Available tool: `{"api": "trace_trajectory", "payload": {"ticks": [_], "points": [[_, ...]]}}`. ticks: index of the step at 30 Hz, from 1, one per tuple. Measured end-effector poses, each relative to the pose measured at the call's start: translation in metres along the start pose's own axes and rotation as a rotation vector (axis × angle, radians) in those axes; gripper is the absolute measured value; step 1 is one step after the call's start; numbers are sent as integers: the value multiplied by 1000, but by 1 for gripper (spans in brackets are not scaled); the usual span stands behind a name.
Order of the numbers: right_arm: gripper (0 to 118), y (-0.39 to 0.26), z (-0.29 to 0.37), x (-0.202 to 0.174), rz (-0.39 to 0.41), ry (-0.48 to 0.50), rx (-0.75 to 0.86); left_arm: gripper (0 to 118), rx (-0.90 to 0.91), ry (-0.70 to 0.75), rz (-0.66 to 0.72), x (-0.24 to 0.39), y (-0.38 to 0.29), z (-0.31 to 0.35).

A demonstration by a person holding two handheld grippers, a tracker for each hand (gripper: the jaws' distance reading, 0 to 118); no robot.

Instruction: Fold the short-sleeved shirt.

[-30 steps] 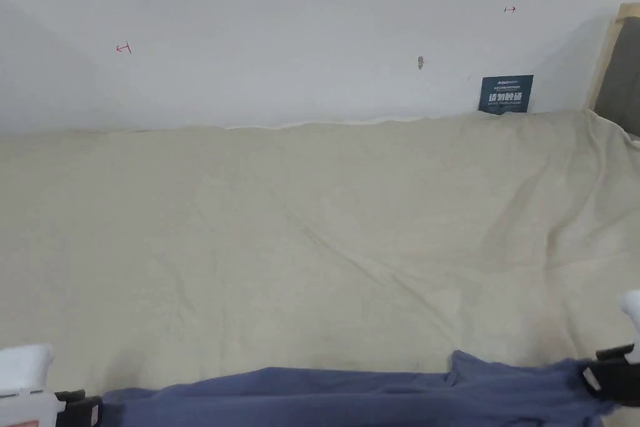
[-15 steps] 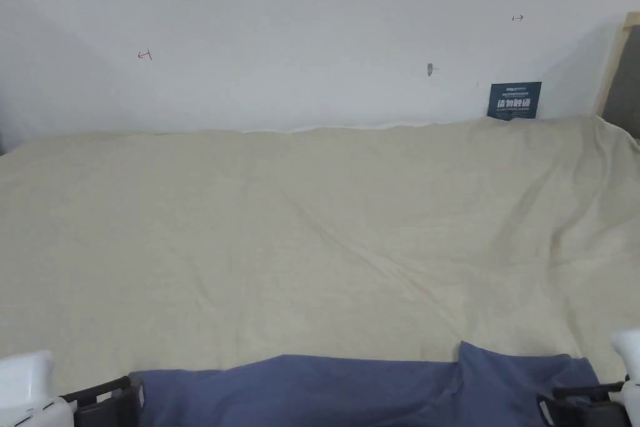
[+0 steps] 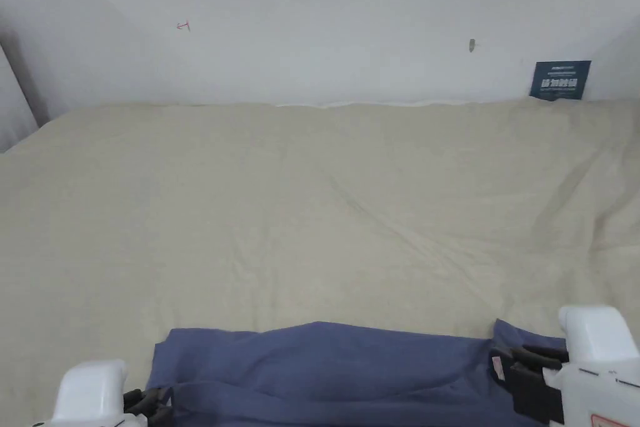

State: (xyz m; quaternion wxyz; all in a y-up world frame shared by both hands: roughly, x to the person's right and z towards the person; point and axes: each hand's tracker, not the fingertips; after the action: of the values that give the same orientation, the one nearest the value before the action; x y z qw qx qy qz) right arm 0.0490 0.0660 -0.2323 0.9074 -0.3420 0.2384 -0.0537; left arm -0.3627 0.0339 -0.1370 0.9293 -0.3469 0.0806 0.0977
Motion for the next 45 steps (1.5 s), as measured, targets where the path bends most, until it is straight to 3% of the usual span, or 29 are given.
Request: {"api": "trace_trajectory", "payload": {"ticks": [3, 10, 12, 14, 16, 17, 23, 27, 30, 42, 45], "points": [[0, -9, -10, -7, -28, 22, -3, 0, -29, -8, 8, -12, -9, -3], [0, -18, -32, -16, -54, 73, -58, 2, -42, -29, 121, -50, -5, -14], [0, -18, -37, -17, -63, 75, -67, 23, -50, -53, 156, -64, 1, -22], [0, -19, -42, -25, -58, 76, -81, 71, -36, -171, 256, -83, 8, -35], [0, -18, -45, -32, -53, 68, -98, 105, -70, -268, 353, -88, 20, -50], [0, -17, -45, -41, -48, 63, -104, 108, -99, -301, 369, -93, 27, -59], [0, -18, -61, -45, -33, 40, -146, 108, -131, -352, 327, -121, 57, -107], [0, -18, -72, -44, -37, 28, -166, 108, -259, -436, 457, -143, 62, -147], [0, -17, -79, -42, -44, 31, -182, 108, -279, -444, 463, -150, 58, -163], [0, -19, -98, -47, -25, 59, -228, 107, -372, -533, 458, -128, 60, -162], [0, -21, -100, -44, -27, 68, -235, 107, -417, -636, 493, -131, 60, -175]]}}
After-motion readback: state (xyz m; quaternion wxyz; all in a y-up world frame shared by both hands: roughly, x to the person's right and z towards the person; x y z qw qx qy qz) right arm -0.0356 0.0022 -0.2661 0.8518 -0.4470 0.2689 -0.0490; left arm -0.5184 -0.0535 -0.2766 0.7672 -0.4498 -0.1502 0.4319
